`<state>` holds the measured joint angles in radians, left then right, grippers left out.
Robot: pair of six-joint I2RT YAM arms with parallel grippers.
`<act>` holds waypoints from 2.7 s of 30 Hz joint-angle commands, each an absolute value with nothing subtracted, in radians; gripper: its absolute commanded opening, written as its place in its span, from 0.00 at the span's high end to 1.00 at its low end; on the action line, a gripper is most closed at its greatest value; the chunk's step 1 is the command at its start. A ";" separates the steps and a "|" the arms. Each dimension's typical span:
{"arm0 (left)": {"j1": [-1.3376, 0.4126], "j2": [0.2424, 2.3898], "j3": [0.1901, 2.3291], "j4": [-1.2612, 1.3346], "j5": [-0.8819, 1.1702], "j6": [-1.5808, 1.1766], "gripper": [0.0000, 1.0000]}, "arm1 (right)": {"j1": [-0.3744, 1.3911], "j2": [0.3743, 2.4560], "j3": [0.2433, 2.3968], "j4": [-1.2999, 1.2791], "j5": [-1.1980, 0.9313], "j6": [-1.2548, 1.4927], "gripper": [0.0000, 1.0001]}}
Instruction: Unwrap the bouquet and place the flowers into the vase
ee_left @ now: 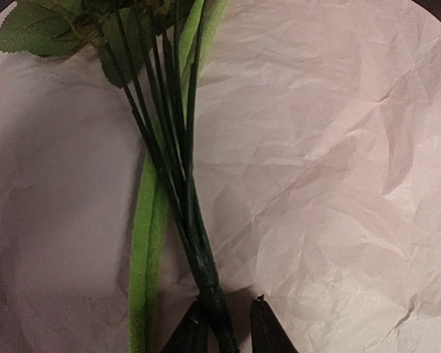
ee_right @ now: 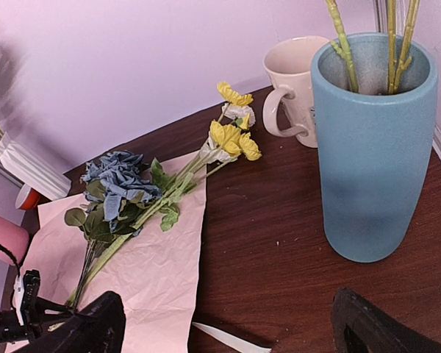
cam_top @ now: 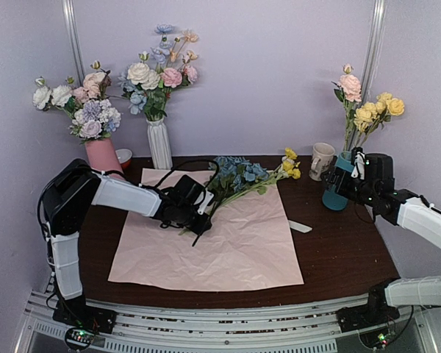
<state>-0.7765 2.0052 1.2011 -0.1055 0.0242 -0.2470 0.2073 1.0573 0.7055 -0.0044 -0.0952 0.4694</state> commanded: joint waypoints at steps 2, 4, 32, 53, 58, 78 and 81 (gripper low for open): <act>-0.784 1.987 1.203 -0.035 0.027 -0.262 0.79 | 0.213 1.061 0.693 0.015 -0.106 0.454 0.00; -0.784 1.985 1.206 -0.033 0.021 -0.257 0.80 | 0.213 1.063 0.692 0.015 -0.106 0.452 0.00; -0.670 1.933 1.265 -0.153 -0.192 -0.097 0.92 | 0.213 1.046 0.681 0.006 -0.115 0.444 0.00; -0.683 1.827 1.152 -0.164 0.076 -0.109 0.69 | 0.215 1.079 0.678 0.032 -0.163 0.471 0.00; -0.684 1.850 1.144 -0.170 0.067 -0.118 0.69 | 0.215 1.078 0.678 0.029 -0.169 0.472 0.00; -0.684 1.929 1.161 -0.199 0.062 -0.139 0.74 | 0.216 1.080 0.687 0.026 -0.180 0.477 0.00; -0.683 1.935 1.162 -0.199 0.067 -0.142 0.74 | 0.216 1.080 0.688 0.025 -0.181 0.476 0.00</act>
